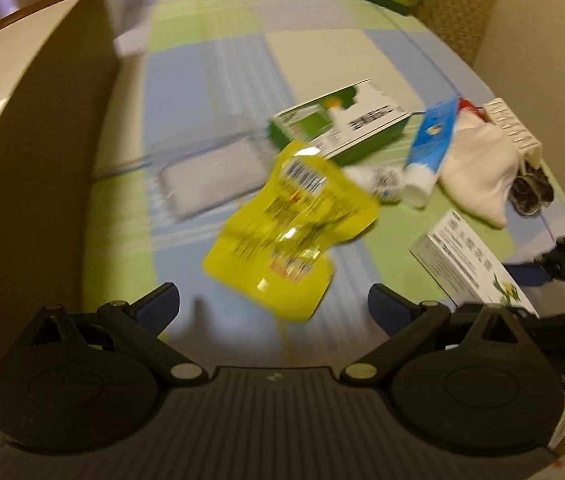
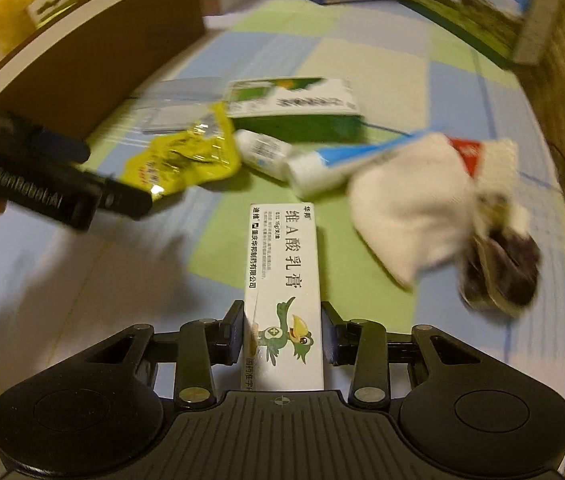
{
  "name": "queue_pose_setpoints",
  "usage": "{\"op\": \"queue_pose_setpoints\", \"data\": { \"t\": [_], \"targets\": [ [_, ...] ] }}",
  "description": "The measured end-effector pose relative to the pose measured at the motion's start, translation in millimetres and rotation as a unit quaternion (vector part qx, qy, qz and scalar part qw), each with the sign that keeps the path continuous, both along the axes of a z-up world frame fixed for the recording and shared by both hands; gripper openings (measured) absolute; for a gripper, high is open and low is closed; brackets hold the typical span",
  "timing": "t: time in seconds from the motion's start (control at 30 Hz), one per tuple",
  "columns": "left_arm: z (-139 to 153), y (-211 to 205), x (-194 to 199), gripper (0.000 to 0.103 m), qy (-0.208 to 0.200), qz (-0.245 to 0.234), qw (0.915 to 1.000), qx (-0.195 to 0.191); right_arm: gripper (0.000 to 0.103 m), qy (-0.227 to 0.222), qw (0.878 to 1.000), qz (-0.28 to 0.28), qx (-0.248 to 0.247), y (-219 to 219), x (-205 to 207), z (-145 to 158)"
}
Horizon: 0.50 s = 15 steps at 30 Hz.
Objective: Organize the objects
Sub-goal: 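Grasp the yellow snack pouch with the left gripper while the right gripper holds the medicine box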
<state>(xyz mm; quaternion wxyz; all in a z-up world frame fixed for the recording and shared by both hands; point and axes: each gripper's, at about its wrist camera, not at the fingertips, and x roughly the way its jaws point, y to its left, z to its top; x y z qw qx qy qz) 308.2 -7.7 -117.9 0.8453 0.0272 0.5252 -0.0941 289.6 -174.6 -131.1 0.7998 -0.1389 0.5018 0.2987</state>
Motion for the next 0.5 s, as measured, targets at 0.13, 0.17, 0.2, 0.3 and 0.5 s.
{"op": "queue_pose_setpoints", "data": {
  "t": [0.13,0.17,0.2,0.3,0.5],
  "targets": [
    [-10,-10,22,0.099,-0.001,-0.031,0.9995,0.001,0.036,0.003,1.000,-0.030,-0.002,-18,0,3],
    [-14,-12,27,0.099,0.000,-0.038,0.9992,0.008,0.036,0.003,0.999,-0.035,-0.002,-21,0,3],
    [-19,-14,32,0.099,0.002,-0.045,0.9989,0.014,0.036,0.005,0.999,-0.039,-0.001,-24,0,4],
    [-29,-16,43,0.099,0.007,-0.059,0.9980,0.022,0.036,0.007,0.999,-0.047,0.003,-29,-3,7],
    [-33,-15,53,0.095,-0.001,-0.078,0.9969,0.014,0.036,0.008,0.998,-0.053,0.011,-32,-3,10]
  ]
}}
